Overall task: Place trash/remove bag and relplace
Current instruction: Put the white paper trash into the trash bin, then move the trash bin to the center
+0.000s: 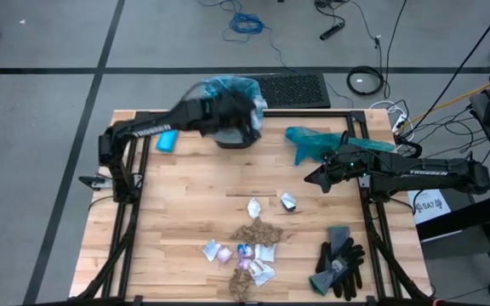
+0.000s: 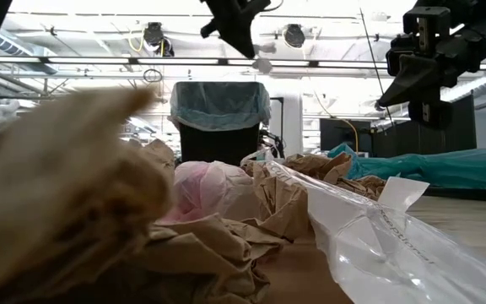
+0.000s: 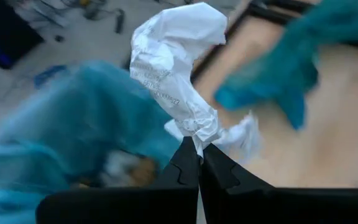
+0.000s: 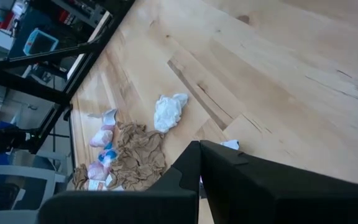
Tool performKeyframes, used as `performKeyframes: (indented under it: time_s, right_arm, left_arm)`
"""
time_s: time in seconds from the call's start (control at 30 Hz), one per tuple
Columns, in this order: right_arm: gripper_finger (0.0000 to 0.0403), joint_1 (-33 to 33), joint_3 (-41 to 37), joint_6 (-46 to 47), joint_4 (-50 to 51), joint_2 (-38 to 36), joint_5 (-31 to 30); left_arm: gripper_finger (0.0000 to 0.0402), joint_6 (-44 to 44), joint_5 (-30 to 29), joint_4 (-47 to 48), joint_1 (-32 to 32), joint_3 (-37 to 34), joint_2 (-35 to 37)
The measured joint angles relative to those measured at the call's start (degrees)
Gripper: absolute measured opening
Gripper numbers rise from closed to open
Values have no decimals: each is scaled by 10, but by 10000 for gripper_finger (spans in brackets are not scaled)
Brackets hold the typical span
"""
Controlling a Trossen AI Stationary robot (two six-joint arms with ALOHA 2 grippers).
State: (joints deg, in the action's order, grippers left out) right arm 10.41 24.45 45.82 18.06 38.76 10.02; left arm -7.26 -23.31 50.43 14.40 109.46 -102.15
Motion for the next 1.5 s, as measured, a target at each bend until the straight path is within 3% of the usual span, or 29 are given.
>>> performKeyframes:
  time_s: [0.2,0.33,0.5,0.6,1.03,1.27,1.5]
  right_arm:
    - [0,0,0,0,0,0,0]
    - [0,0,0,0,0,0,0]
    - [0,0,0,2,0,0,0]
    - [0,0,0,12,0,0,-5]
    - [0,0,0,32,0,0,-28]
    - [0,0,0,46,0,0,-57]
    - [0,0,0,60,0,0,-59]
  left_arm:
    - [0,12,24,59,79,26,12]
    - [0,50,126,108,140,26,19]
    - [22,62,285,95,204,21,19]
    - [41,62,340,102,235,4,19]
    - [145,102,416,132,240,-21,19]
    - [150,265,432,187,192,-21,18]
    - [150,333,392,198,173,-21,18]
